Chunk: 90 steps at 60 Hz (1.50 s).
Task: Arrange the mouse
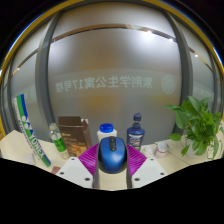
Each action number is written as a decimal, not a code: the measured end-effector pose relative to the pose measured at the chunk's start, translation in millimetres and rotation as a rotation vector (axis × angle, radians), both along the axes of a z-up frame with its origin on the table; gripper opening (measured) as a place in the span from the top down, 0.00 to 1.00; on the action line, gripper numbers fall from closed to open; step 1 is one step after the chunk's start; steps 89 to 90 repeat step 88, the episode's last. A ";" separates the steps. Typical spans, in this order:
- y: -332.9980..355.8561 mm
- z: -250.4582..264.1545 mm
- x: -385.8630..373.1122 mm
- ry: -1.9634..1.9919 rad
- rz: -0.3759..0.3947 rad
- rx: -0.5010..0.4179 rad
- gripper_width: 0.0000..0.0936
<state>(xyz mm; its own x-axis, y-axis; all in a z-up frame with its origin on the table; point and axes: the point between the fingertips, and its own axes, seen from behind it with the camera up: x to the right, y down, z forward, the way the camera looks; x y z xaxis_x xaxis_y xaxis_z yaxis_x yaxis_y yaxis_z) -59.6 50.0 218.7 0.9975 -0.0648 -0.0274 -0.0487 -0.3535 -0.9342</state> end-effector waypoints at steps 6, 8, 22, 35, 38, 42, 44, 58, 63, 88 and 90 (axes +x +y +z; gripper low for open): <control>-12.0 -54.0 -99.5 0.017 0.097 -0.102 0.59; -16.8 -85.0 -124.8 0.034 0.118 -0.155 0.59; -39.9 -219.1 -189.2 0.034 0.111 -0.338 0.53; -59.9 -202.7 -192.9 -0.042 0.093 -0.331 0.10; -72.4 -185.1 -192.8 -0.055 0.079 -0.325 0.09; -93.2 -157.0 -193.7 -0.065 0.069 -0.316 0.09; -104.3 -141.5 -196.4 -0.064 0.059 -0.304 0.09; -196.8 -59.2 -211.7 -0.062 0.065 -0.256 0.09; -230.8 -42.9 -213.9 -0.066 0.061 -0.255 0.09; -334.1 -25.6 -224.5 -0.074 0.046 -0.242 0.09; -334.1 -25.6 -224.5 -0.074 0.046 -0.242 0.09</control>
